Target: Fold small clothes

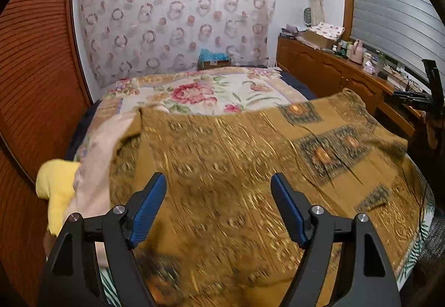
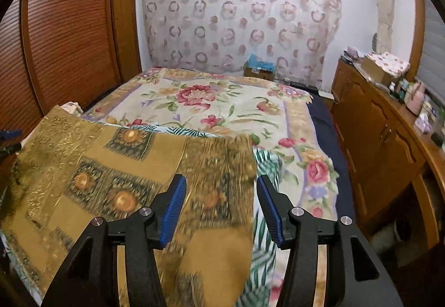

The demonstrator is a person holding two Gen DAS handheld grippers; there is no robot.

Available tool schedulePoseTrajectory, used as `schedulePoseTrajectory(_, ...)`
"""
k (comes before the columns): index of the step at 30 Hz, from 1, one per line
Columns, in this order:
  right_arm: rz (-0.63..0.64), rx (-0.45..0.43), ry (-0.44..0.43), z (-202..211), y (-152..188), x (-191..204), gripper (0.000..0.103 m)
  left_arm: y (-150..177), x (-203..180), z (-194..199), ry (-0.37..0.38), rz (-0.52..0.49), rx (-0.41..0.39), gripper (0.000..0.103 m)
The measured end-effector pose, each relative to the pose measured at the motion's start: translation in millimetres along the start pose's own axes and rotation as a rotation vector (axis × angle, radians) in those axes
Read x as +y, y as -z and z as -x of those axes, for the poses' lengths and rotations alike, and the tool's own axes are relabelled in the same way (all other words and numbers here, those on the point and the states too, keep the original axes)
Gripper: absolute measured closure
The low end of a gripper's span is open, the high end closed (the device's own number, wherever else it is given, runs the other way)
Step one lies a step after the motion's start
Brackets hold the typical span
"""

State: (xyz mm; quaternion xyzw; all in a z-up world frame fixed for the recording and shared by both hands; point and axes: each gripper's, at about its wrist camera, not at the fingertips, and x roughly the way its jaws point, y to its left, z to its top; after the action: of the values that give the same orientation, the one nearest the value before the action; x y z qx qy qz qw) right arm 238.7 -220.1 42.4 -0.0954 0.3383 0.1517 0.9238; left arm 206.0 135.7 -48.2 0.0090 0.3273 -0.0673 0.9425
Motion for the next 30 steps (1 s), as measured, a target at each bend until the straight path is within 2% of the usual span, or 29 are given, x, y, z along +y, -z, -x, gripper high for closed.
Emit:
schedulePoseTrajectory(4,-0.015,0.016,0.005,22,22,2,0.048,17,-12,5,0.013,-0.012,0.023,0.025)
schedulePoseTrajectory(11,-0.050,0.018,0.011,51,39,3,0.048,42,-23,6,0.018,-0.007,0.065,0.025)
schedulePoseTrajectory(13,-0.058,0.019,0.009,56,44,7,0.048,53,-26,-1,0.006,0.000,0.102,0.025)
schedulePoseTrajectory(20,-0.090,0.050,-0.022,61,69,19,0.048,80,-28,-20,0.014,0.039,0.192,0.025)
schedulePoseTrajectory(30,-0.148,0.113,-0.042,40,88,9,0.048,82,-34,-26,-0.008,0.011,0.197,0.022)
